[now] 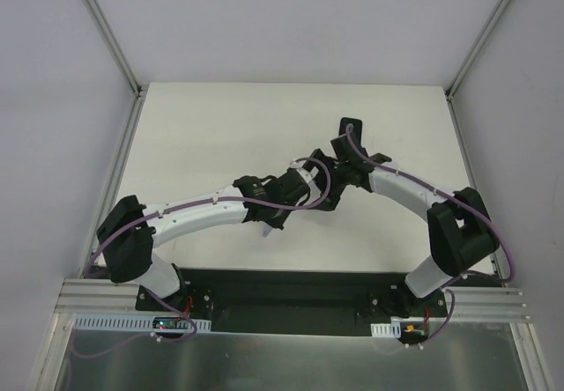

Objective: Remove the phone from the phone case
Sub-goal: Adjust the phone.

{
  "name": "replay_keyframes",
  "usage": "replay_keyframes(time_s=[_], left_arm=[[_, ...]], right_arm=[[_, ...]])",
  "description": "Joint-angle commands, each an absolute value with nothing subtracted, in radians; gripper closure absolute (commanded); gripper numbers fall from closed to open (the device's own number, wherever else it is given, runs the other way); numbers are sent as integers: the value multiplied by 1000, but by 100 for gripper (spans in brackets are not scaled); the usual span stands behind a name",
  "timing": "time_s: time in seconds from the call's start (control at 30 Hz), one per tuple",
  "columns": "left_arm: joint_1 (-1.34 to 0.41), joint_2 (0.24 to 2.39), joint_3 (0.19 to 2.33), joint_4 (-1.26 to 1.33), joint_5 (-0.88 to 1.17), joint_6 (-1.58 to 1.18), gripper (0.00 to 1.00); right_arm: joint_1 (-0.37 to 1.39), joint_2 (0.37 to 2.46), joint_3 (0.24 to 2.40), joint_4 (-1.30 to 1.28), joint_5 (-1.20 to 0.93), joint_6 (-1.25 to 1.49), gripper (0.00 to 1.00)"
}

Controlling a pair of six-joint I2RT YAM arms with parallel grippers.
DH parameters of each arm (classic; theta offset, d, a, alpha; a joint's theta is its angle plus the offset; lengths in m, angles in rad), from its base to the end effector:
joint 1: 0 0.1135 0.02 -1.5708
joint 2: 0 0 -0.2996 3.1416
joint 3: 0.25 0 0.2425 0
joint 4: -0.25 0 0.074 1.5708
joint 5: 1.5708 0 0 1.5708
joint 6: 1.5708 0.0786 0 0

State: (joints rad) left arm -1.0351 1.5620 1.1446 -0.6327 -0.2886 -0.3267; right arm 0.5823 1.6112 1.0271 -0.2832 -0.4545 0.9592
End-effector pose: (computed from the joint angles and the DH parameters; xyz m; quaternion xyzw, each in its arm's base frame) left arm 0.1881 -0.2730 0.2431 0.2970 0.9097 -0.0524 0.2854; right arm 0.2773 0.2239 0.2230 0.0951 0.9130 0.3856 0.0935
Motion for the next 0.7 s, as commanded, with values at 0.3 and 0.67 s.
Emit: replay_keyframes(time_s=[0.3,0.67], left_arm=[[-962,1362,1095,-583,-62,-396,100],[-680,1224,1020,-364,466,-524,100]], right_arm=[[347,1424,1045,-383,-491,769,1],[342,1206,876,-186,-607,598,1]])
